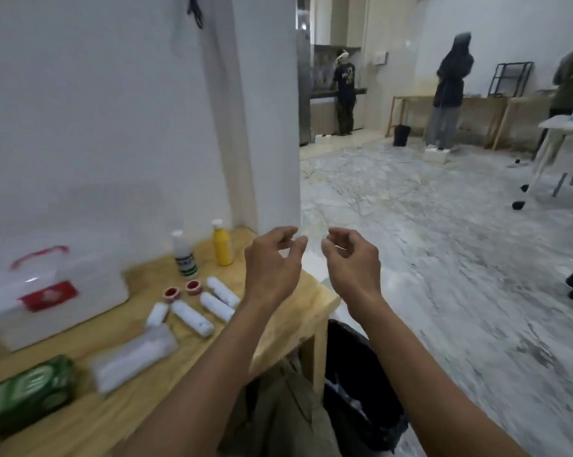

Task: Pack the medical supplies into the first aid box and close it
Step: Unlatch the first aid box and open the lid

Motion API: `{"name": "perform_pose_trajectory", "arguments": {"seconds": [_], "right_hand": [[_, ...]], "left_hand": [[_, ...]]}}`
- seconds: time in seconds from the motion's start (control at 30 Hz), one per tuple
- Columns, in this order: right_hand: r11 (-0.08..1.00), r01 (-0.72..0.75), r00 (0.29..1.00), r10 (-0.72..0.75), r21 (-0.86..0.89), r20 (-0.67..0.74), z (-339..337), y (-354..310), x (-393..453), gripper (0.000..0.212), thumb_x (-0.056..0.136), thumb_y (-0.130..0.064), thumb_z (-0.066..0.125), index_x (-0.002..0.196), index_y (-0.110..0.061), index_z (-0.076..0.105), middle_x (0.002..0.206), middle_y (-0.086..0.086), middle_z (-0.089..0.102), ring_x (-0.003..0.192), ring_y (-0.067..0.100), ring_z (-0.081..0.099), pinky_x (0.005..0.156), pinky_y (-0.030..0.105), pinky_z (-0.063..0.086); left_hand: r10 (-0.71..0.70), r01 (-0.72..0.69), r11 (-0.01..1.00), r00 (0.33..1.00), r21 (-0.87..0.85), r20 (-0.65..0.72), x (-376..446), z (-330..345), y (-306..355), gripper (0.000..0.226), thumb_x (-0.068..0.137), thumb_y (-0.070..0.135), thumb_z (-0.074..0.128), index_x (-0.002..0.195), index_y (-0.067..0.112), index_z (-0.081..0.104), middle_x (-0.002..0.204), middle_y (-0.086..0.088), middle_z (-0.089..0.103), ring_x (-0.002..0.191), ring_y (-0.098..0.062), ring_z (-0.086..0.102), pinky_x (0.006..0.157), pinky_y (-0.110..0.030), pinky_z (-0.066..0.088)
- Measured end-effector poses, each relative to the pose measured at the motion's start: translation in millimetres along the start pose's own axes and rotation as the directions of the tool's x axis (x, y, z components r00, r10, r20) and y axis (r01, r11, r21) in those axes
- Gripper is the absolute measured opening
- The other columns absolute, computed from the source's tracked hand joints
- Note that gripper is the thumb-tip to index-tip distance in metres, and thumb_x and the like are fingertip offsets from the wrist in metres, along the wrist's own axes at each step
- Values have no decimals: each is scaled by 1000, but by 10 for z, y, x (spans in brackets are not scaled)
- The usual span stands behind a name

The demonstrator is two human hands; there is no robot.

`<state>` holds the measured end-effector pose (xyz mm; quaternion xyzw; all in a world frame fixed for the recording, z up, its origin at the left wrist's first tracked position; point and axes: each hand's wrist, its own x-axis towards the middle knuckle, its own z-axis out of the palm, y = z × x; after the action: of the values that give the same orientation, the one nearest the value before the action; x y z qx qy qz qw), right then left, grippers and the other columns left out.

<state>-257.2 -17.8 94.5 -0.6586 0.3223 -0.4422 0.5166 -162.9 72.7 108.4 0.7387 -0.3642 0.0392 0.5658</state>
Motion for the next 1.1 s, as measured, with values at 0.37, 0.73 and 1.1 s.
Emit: {"name": "perform_pose_trajectory", "arguments": {"seconds": [0.37,0.73,1.1], "right_hand": [[996,31,864,-67,81,499,1313,-106,-682,19,89,-23,69,108,-24,70,97,-14,72,85,-9,66,77,18,55],[998,46,758,-69,52,649,2507,-157,-893,32,90,-32,65,122,-26,61,117,-10,65,96,-3,62,73,16,49],[997,67,761,-21,-47,649,3559,-289,-688,65,91,-60,51,149,-39,30,157,-7,32,140,23,36,113,49,35]], "left_hand": [[-162,214,968,933,133,-322,-434,-1621,-605,21,84,28,71,103,23,74,88,22,68,83,17,62,76,-14,53],[-183,414,880,747,232,-639,-498,-2685,-1245,30,86,32,68,115,26,68,111,8,67,103,-6,60,78,-26,54],[-425,550,834,687,40,-590,93,-3286,-1918,59,93,54,46,147,33,31,151,-1,39,131,-26,44,104,-47,43]]}}
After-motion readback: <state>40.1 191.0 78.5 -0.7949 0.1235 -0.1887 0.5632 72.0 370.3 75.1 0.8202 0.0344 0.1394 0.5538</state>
